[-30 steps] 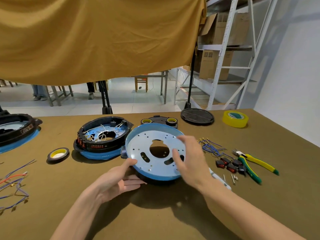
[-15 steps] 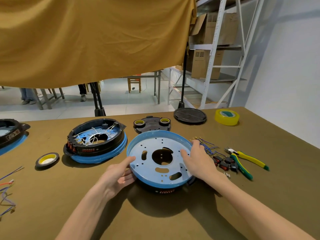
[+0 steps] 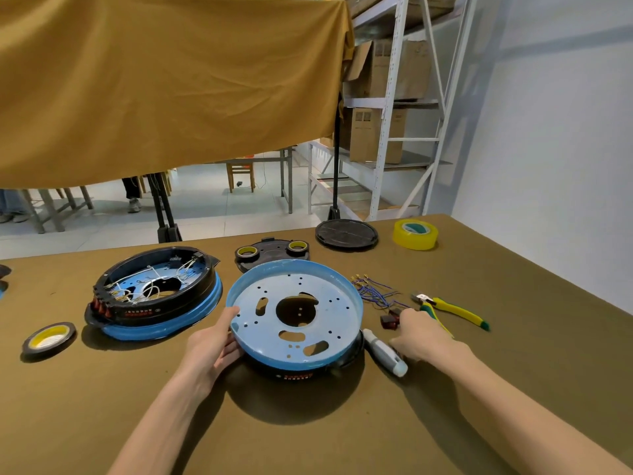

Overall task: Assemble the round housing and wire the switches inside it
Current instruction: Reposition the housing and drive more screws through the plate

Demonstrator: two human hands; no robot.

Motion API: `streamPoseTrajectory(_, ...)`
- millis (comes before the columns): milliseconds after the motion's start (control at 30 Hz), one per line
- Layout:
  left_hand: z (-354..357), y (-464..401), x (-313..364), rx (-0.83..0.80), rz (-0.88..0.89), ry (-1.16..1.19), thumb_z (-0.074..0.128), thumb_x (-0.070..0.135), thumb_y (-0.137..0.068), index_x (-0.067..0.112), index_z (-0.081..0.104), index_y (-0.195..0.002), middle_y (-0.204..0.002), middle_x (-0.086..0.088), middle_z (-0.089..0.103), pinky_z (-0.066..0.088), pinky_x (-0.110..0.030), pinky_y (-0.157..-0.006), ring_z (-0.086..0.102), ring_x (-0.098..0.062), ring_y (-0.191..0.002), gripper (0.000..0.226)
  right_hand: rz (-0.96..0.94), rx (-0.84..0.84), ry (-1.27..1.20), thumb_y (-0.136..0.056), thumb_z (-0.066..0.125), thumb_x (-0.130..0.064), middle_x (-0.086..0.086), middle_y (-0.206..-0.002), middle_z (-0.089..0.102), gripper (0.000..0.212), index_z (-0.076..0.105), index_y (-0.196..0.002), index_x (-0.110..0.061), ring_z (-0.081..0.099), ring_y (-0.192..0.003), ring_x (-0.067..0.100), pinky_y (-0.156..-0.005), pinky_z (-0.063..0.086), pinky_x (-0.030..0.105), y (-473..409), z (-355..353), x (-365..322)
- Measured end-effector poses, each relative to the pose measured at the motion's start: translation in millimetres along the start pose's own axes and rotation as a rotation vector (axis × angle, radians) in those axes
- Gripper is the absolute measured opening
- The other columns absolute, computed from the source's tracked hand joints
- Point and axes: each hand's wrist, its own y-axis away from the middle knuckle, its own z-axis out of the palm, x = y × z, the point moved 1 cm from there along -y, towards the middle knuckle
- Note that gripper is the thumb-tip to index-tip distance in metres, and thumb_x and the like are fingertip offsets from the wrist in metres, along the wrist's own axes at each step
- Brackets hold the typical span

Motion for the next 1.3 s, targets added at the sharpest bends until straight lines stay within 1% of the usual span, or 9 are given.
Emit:
streamPoseTrajectory(200,-4.4,-0.1,-4.0,-0.035,0.005,-0.013,0.075,0.041,-0.089,0.019,0.059,-0.093,-0.092,-0.005,0.068,0.057,-0.040,-0.082,0.066,-0.020,-0.088,0.028,-0.026,0.051,0.057,-0.101,0.053,-0.019,0.004,-0.099,0.058,0.005,0.049,-0.099,-0.015,0.060,-0.091,0.027,-0.073,0.050,0.035,1.7,-5.8,-4.4)
streamPoseTrajectory(367,-7.6,-1.7,-5.8,-0.079,0.014,-0.020,0.081,0.052,-0.070,0.019,0.059,-0.094,-0.092,-0.005,0.069,0.059,-0.041,-0.084,0.068,-0.021,-0.092,0.047,-0.202,0.207,-0.194,-0.103,0.046,-0.019,0.007,-0.087,0.072,0.021,0.062,-0.094,-0.008,0.068,-0.082,0.027,-0.076,0.058,0.041,8.0,-24.2,-29.9)
streamPoseTrajectory(500,-11.8,-1.8,-7.8,-0.126,0.006,-0.034,0.082,0.060,-0.053,0.016,0.065,-0.096,-0.077,0.000,0.079,0.063,-0.032,-0.065,0.076,-0.018,-0.085,0.064,-0.416,0.235,-0.458,-0.101,0.061,-0.023,-0.008,-0.079,0.067,0.012,0.070,-0.094,-0.019,0.059,-0.069,0.004,-0.053,0.042,0.011,19.5,-32.5,-75.3)
streamPoseTrajectory(600,-11.9,2.0,-9.8,-0.176,0.008,-0.055,0.081,0.065,-0.052,0.015,0.069,-0.097,-0.077,0.004,0.079,0.061,-0.028,-0.057,0.078,-0.011,-0.075,0.068,-0.554,0.190,-0.569,-0.098,0.066,-0.021,-0.015,-0.078,0.068,0.011,0.074,-0.091,-0.023,0.062,-0.069,-0.003,-0.057,0.042,0.006,22.3,-31.2,-107.8)
streamPoseTrajectory(667,-13.3,2.8,-11.2,-0.194,0.001,-0.061,0.081,0.067,-0.052,0.014,0.071,-0.100,-0.081,0.004,0.080,0.061,-0.028,-0.059,0.078,-0.010,-0.078,0.072,-0.625,0.111,-0.565,-0.097,0.066,-0.018,-0.015,-0.078,0.070,0.014,0.079,-0.091,-0.021,0.062,-0.070,-0.005,-0.060,0.043,0.008,22.1,-25.2,-130.3)
streamPoseTrajectory(800,-17.9,0.7,-13.6,-0.211,-0.006,-0.065,0.082,0.068,-0.051,0.012,0.074,-0.105,-0.094,-0.004,0.081,0.062,-0.028,-0.064,0.078,-0.015,-0.087,0.078,-0.700,0.018,-0.467,-0.099,0.055,-0.012,0.003,-0.089,0.078,0.027,0.080,-0.106,-0.016,0.068,-0.075,0.019,-0.068,0.056,0.031,20.1,-9.7,-169.7)
streamPoseTrajectory(967,-20.1,0.4,-13.7,-0.246,0.008,-0.068,0.081,0.066,-0.056,0.009,0.074,-0.110,-0.103,-0.008,0.080,0.064,-0.030,-0.073,0.077,-0.019,-0.096,0.078,-0.770,0.035,-0.466,-0.095,0.064,-0.013,-0.006,-0.082,0.071,0.017,0.070,-0.110,-0.017,0.065,-0.074,0.007,-0.060,0.048,0.012,12.8,3.5,-188.8)
streamPoseTrajectory(1100,-21.0,-0.3,-14.1,-0.245,0.014,-0.073,0.082,0.066,-0.059,0.007,0.073,-0.113,-0.106,-0.009,0.079,0.063,-0.034,-0.086,0.077,-0.020,-0.100,0.081,-0.792,0.033,-0.467,-0.092,0.070,-0.013,-0.003,-0.083,0.074,0.008,0.077,-0.097,-0.011,0.069,-0.076,0.007,-0.064,0.053,0.015,7.1,5.1,-195.8)
streamPoseTrajectory(1300,-21.9,-1.3,-15.8,-0.231,0.015,-0.081,0.081,0.066,-0.060,0.008,0.073,-0.112,-0.105,-0.007,0.080,0.063,-0.033,-0.083,0.077,-0.019,-0.099,0.078,-0.881,-0.010,-0.351,-0.089,0.068,-0.009,0.001,-0.081,0.076,0.013,0.081,-0.091,-0.008,0.070,-0.073,0.011,-0.066,0.061,0.025,10.1,-5.1,-200.9)
